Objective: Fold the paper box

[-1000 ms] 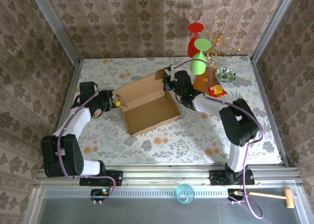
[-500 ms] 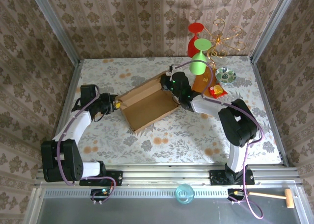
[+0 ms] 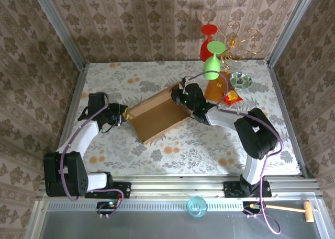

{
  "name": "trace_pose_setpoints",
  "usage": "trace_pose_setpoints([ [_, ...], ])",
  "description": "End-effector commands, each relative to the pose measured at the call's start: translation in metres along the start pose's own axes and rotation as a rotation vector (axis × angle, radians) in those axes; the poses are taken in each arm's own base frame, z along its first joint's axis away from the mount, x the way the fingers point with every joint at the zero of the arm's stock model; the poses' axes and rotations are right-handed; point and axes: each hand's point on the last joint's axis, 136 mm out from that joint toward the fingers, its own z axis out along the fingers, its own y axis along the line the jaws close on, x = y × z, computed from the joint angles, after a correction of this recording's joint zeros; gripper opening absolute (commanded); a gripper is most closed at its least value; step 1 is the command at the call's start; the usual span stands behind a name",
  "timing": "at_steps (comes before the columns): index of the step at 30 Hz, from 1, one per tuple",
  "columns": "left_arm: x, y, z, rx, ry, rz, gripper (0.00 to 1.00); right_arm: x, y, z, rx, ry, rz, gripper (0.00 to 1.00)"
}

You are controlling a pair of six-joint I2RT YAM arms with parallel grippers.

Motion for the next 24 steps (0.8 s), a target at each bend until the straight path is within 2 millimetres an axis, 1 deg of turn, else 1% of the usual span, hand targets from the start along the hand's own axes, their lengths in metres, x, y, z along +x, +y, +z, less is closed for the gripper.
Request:
trace_pose_setpoints([
  [1, 0.005, 0.010, -0.004, -0.028, -0.002, 0.061, 0.24, 0.005, 0.014, -0.014, -0.043, 0.033, 0.002, 0.33],
  [6, 0.005, 0.017, -0.003, -0.062, -0.010, 0.092, 0.24, 0.016, 0.004, -0.024, -0.022, 0.081, 0.003, 0.41],
  [10, 0.005, 0.021, -0.002, -0.078, -0.015, 0.101, 0.23, 0.019, 0.007, -0.037, -0.034, 0.115, 0.011, 0.49],
  [13, 0.006, 0.022, -0.001, -0.088, -0.018, 0.110, 0.23, 0.022, 0.008, -0.047, -0.037, 0.143, 0.036, 0.52],
  [20, 0.008, 0.022, 0.002, -0.102, -0.023, 0.127, 0.23, 0.034, 0.008, -0.070, -0.036, 0.217, 0.107, 0.56],
  [24, 0.008, 0.021, 0.004, -0.110, -0.025, 0.136, 0.22, 0.039, 0.007, -0.079, -0.031, 0.251, 0.126, 0.61],
])
